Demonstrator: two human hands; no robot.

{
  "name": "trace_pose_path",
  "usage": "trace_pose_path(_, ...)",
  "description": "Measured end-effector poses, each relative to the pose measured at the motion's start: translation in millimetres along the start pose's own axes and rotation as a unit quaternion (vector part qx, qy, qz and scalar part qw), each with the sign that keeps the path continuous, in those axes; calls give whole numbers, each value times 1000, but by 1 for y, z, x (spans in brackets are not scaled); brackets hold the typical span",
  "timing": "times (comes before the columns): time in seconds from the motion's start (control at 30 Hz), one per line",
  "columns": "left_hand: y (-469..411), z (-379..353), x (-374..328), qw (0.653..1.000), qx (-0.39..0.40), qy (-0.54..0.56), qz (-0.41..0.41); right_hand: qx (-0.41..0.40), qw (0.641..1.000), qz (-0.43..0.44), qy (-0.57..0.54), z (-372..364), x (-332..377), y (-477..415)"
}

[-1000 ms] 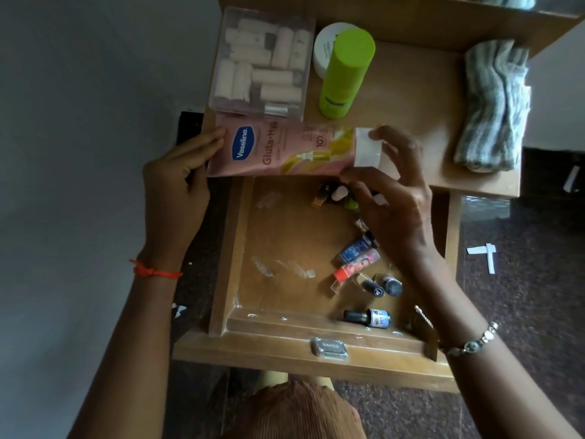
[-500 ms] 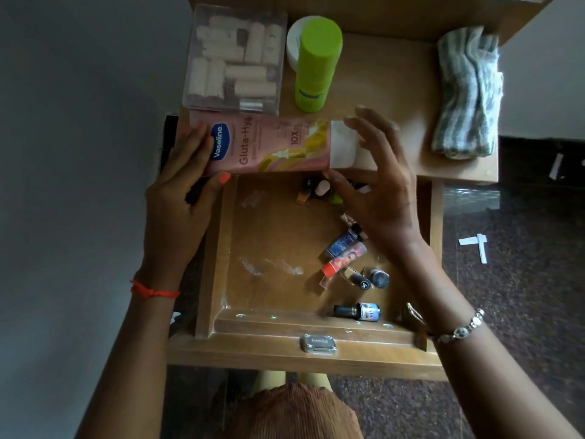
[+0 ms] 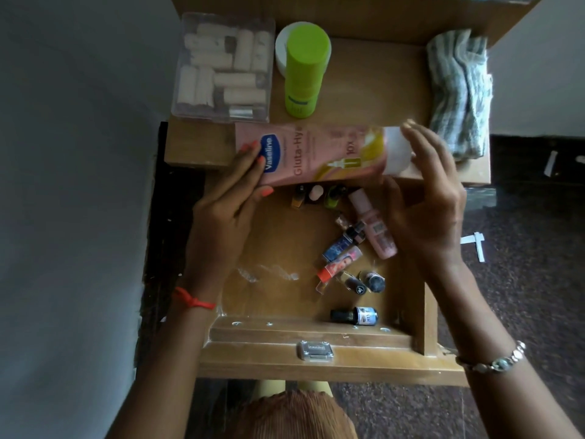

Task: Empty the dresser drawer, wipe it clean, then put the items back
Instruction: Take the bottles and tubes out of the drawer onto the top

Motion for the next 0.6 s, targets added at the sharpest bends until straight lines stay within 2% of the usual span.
trace_pose_path(0.27, -6, -34, -20, 999, 0, 23, -34, -35, 997, -18, 61, 15, -8, 1)
trace_pose_path(0.6, -22, -45, -22, 999, 12, 9, -51, -42, 996, -35, 64, 20, -18, 1)
Point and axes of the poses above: each hand's wrist, its own y-axis away from the middle knuckle, its own z-axis out of the back of the hand, x = y × z, the point moved 4 cm from there along -y, towards the middle knuckle, and after that the axes turned 7 degrees about y, right-handed, at the moved point
